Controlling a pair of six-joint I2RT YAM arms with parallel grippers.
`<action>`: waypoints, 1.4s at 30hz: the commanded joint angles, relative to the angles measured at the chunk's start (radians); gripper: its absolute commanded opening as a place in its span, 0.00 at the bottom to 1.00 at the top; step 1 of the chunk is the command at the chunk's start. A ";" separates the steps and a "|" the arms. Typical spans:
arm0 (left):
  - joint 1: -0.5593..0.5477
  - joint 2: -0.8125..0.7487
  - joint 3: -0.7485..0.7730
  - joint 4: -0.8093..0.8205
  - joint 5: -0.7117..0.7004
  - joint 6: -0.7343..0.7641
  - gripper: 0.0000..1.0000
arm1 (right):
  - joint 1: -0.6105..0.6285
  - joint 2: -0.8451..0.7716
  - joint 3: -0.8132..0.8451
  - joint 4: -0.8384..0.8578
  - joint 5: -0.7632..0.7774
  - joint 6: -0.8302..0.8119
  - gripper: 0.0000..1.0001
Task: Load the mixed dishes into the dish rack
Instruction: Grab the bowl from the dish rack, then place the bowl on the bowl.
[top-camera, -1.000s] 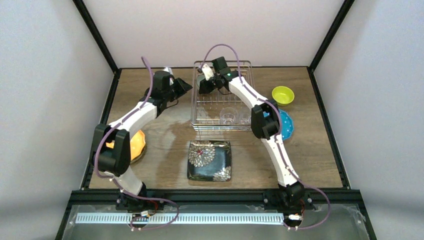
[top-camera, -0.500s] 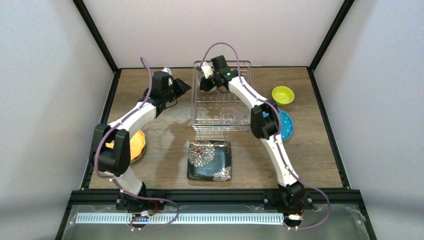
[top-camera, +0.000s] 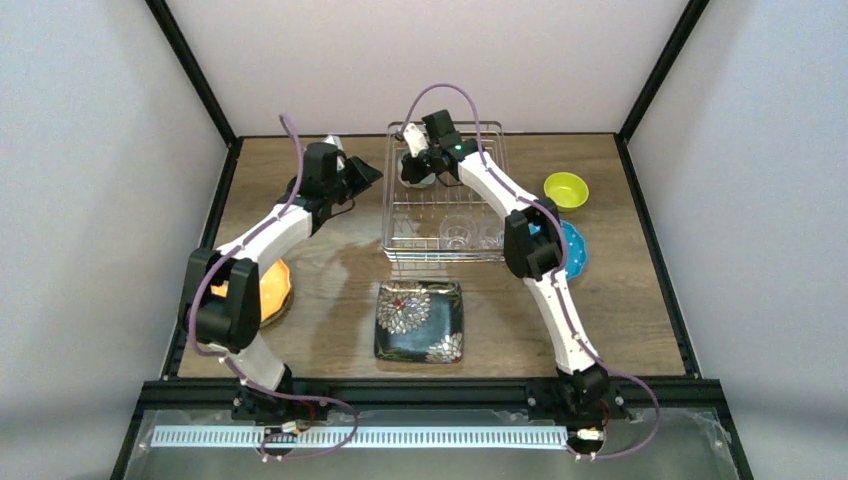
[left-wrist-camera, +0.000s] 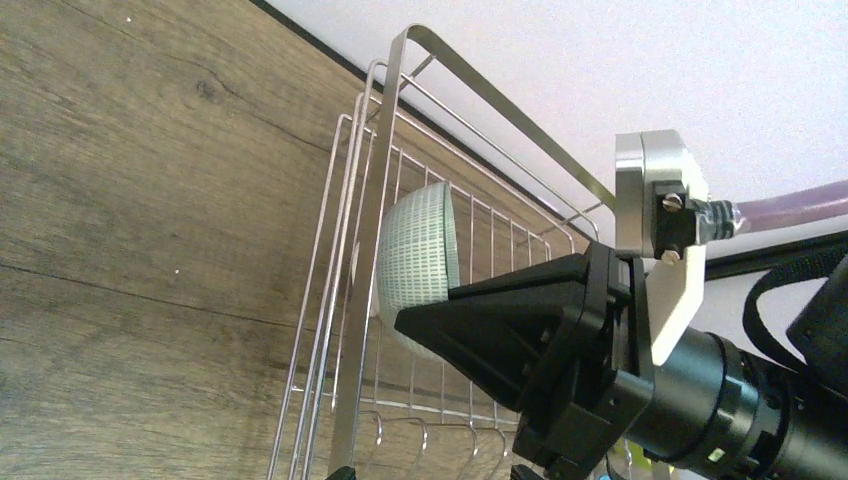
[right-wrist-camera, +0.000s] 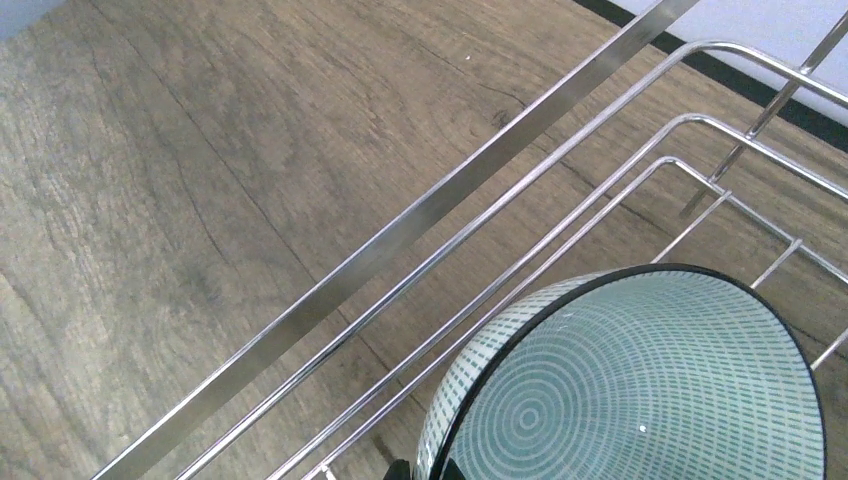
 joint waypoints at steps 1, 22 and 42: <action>0.003 -0.010 -0.001 0.014 0.002 -0.022 0.90 | 0.002 -0.105 -0.011 -0.031 0.056 0.012 0.01; 0.003 0.058 0.034 0.061 0.005 -0.047 0.90 | -0.041 -0.463 -0.135 -0.145 0.687 0.018 0.01; 0.003 0.140 0.061 0.096 0.039 -0.061 0.90 | -0.342 -0.623 -0.598 -0.154 0.770 0.238 0.01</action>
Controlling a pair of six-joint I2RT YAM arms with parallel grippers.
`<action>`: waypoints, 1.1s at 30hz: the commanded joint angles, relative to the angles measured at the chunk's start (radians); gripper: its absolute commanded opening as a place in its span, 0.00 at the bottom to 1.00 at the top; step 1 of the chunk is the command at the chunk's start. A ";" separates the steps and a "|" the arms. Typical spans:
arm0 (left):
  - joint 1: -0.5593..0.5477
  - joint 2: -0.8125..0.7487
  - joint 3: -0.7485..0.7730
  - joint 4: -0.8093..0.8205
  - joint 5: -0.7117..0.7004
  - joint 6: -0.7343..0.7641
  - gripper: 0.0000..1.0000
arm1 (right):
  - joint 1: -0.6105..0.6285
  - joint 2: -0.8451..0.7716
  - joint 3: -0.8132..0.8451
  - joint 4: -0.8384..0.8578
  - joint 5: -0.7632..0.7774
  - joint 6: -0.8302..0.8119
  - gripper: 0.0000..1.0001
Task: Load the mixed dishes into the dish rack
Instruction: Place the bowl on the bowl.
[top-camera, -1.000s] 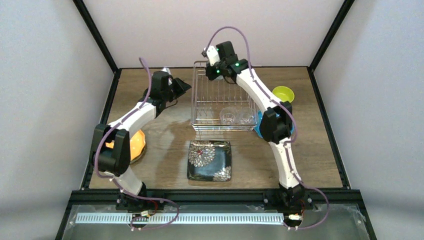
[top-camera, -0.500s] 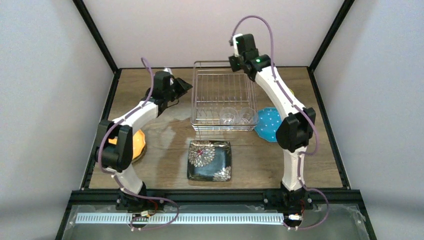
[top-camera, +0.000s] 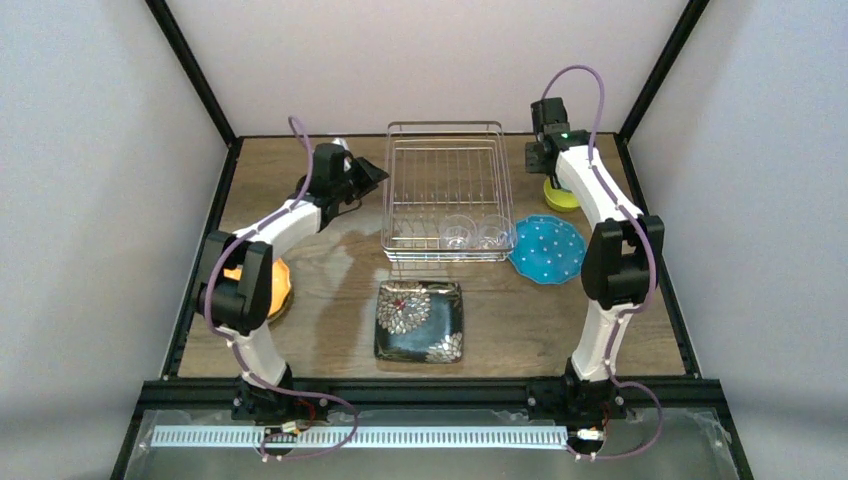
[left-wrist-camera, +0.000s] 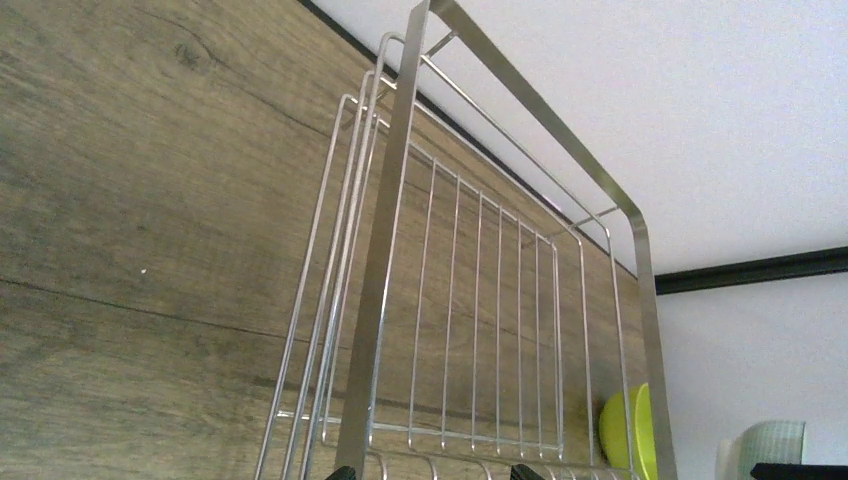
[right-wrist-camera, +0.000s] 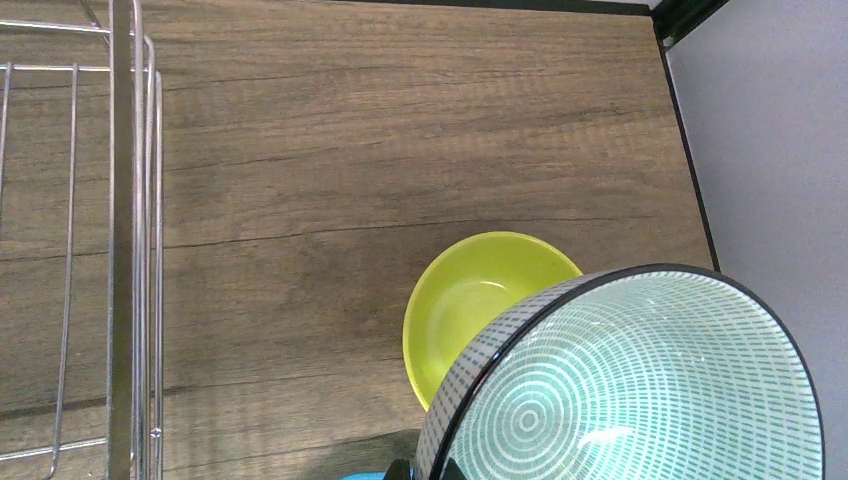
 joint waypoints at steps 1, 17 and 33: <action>0.003 0.029 0.038 0.022 0.015 0.001 0.90 | -0.008 -0.018 -0.003 0.024 0.004 0.019 0.01; 0.004 0.021 0.048 -0.004 0.022 0.016 0.90 | -0.045 0.100 -0.006 0.057 -0.035 0.021 0.01; 0.003 0.028 0.049 -0.009 0.025 0.023 0.90 | -0.048 0.192 0.012 0.059 -0.025 0.017 0.29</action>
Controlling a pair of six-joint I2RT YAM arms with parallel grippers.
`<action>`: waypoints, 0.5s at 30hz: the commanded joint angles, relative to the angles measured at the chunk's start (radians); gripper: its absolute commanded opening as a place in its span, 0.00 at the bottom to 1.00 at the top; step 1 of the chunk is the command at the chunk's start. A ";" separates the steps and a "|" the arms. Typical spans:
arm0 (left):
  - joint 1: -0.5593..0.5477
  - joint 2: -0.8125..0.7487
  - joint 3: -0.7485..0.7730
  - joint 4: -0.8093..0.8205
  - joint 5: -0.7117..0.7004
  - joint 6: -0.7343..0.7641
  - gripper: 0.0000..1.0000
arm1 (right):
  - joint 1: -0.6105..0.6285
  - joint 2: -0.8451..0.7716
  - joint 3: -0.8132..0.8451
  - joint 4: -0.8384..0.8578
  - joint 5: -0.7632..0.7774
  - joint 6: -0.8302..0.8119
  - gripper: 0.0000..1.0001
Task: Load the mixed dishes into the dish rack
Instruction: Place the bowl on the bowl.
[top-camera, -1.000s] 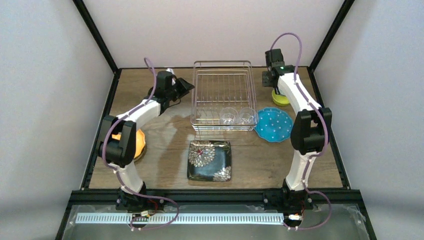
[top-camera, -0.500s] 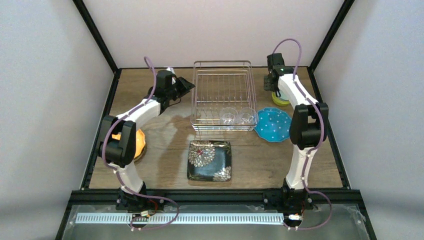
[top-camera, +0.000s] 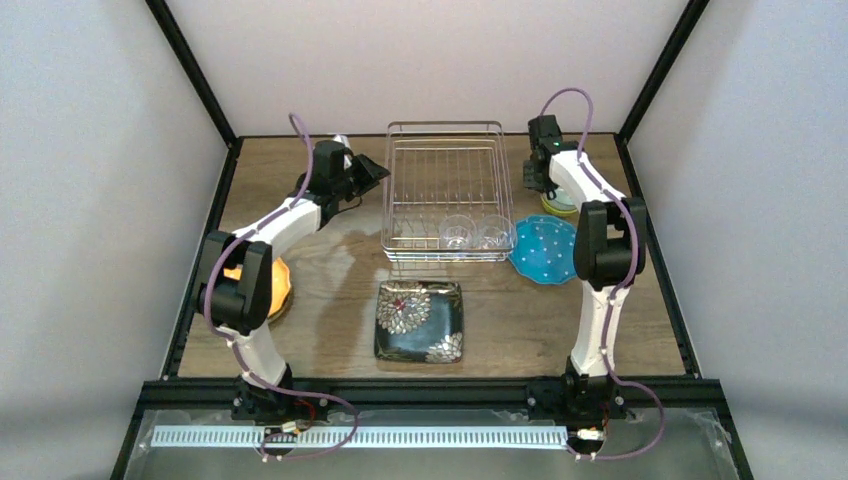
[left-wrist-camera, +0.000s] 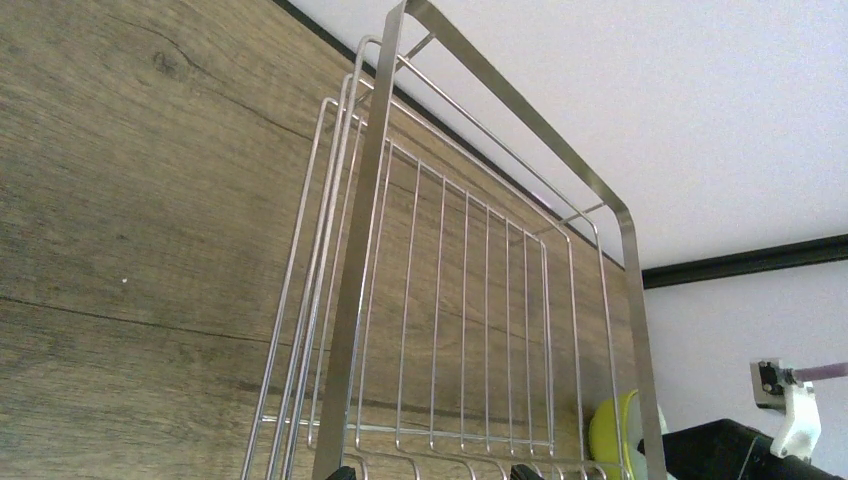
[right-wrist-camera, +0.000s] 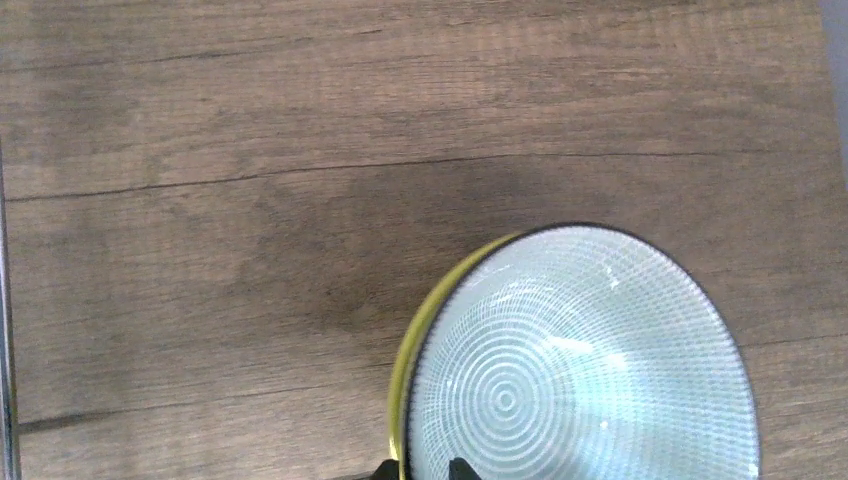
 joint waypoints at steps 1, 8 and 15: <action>0.003 0.023 0.022 0.000 0.008 0.009 0.90 | -0.004 0.029 0.028 0.024 0.025 -0.001 0.34; 0.003 0.035 0.034 0.003 0.008 0.006 0.90 | -0.009 0.035 0.036 0.031 0.029 -0.001 0.48; 0.003 0.047 0.048 0.002 0.011 0.001 0.90 | -0.008 0.012 0.081 0.024 0.037 -0.002 0.49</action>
